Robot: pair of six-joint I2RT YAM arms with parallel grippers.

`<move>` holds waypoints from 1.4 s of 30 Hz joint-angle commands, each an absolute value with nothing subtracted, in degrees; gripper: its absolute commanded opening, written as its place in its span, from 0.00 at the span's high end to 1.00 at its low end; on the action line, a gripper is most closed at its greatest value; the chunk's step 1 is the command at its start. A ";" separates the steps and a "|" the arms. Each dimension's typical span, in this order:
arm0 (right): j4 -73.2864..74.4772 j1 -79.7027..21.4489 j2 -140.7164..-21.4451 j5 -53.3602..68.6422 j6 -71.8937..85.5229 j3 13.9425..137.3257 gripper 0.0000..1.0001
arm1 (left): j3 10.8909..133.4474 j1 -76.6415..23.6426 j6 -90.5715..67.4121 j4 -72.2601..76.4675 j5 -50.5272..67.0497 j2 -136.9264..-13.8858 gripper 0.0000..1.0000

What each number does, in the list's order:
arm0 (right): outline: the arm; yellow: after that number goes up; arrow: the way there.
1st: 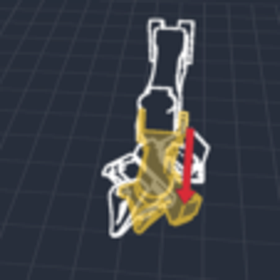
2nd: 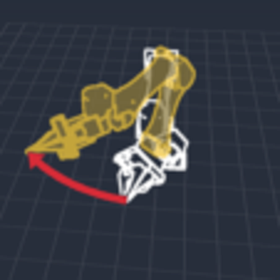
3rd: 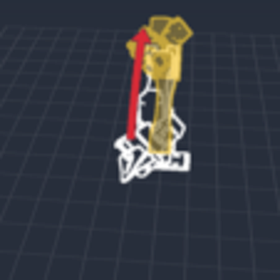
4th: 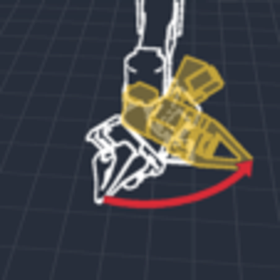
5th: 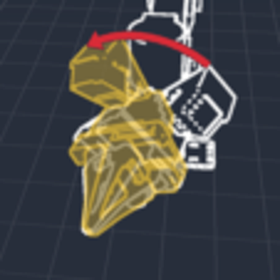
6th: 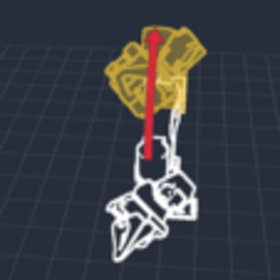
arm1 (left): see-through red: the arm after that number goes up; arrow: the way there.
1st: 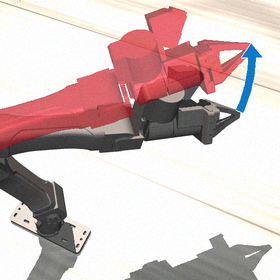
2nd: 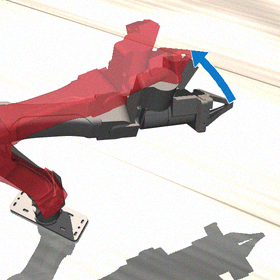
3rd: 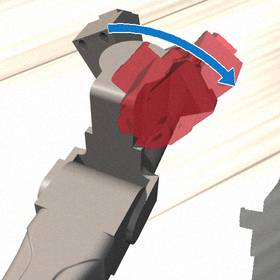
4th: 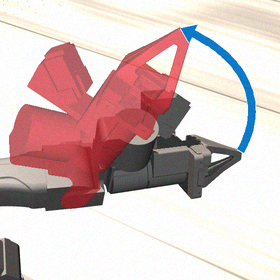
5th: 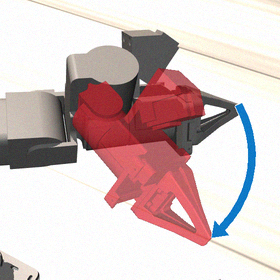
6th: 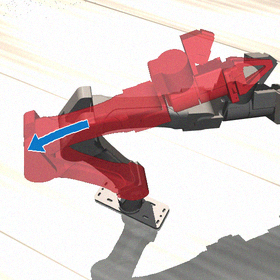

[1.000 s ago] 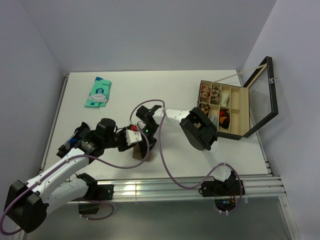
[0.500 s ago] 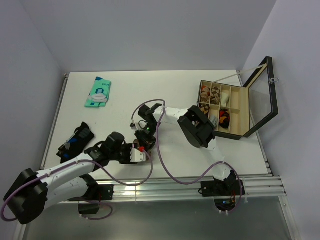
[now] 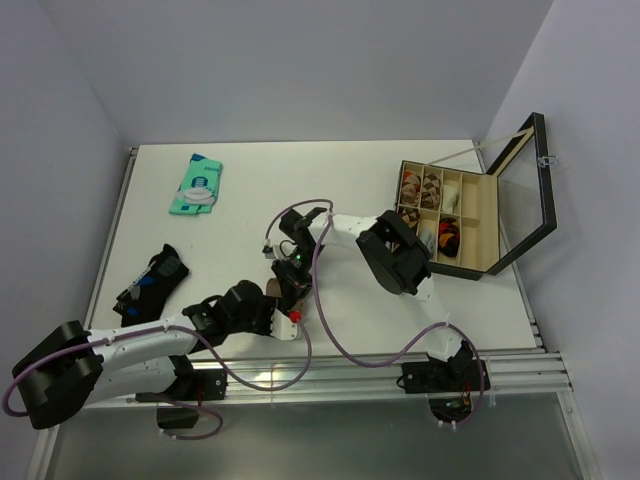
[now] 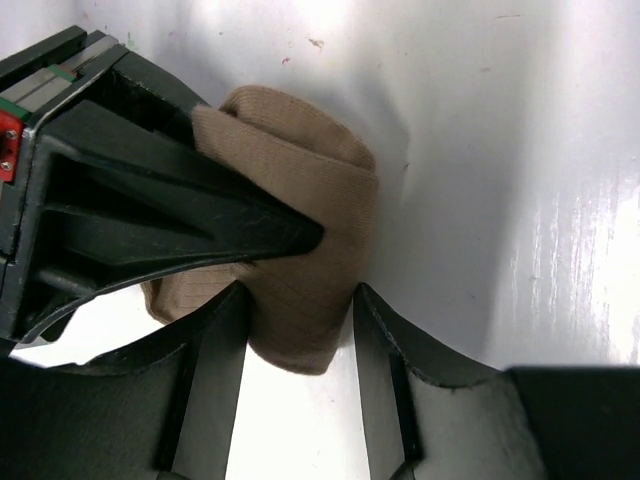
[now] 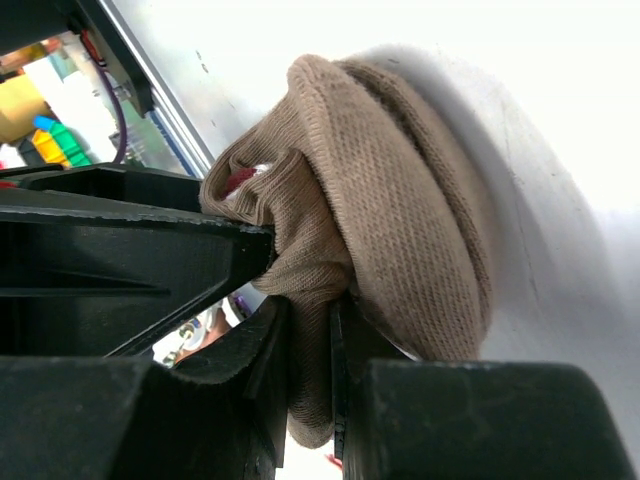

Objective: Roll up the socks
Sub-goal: Roll the sock at the center of the board.

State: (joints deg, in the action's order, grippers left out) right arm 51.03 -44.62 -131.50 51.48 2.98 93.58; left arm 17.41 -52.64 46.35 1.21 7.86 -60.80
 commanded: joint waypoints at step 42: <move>-3.60 -33.65 -47.84 3.26 28.30 30.07 0.41 | 56.67 -35.16 53.34 -44.98 47.81 -98.42 1.00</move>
State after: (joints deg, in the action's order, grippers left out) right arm 1.87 -31.90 -53.17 8.51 28.71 32.53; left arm 52.12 -37.17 47.64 -31.77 42.41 -93.58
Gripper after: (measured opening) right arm 0.584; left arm 0.072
